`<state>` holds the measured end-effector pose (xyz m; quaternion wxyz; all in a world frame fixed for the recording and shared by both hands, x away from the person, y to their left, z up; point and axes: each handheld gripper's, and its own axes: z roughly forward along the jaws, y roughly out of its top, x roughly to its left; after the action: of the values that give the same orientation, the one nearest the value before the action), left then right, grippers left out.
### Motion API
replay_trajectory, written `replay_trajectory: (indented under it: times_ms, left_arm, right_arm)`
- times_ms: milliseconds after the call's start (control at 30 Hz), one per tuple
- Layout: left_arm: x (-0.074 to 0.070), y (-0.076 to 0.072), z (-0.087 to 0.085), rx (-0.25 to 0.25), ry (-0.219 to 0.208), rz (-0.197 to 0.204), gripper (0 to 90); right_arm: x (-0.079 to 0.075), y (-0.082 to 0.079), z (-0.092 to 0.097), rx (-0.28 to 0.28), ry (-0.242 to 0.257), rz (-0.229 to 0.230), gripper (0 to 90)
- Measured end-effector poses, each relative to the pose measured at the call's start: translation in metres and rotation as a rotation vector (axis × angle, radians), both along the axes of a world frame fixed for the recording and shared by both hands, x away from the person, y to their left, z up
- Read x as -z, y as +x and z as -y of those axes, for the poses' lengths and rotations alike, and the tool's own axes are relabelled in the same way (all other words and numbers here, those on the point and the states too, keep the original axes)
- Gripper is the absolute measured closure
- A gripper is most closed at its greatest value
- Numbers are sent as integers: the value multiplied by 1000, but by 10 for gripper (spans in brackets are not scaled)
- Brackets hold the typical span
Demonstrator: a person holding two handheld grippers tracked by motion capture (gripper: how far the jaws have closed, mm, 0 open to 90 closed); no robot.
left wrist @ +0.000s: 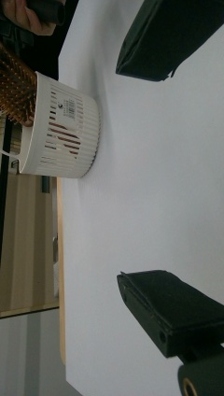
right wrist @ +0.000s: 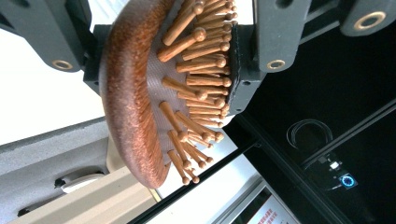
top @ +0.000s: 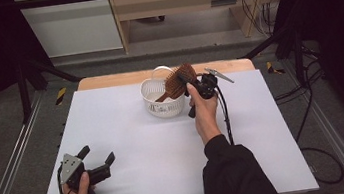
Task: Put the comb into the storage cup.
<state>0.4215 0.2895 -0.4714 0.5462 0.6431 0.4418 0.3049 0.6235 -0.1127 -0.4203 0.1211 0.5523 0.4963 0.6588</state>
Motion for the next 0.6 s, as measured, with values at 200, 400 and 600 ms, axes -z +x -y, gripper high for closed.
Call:
replay_trajectory:
  times_ms: [200, 400, 600]
  left_arm:
    - [0, 0, 0, 1, 0, 0, 21]
    - [0, 0, 0, 1, 1, 0, 21]
    - [0, 0, 0, 0, 0, 1, 21]
  right_arm:
    - [0, 1, 0, -5, -5, 2, 472]
    - [-1, 2, 0, -11, -32, 8, 455]
    - [-1, 2, -1, -11, -52, 14, 439]
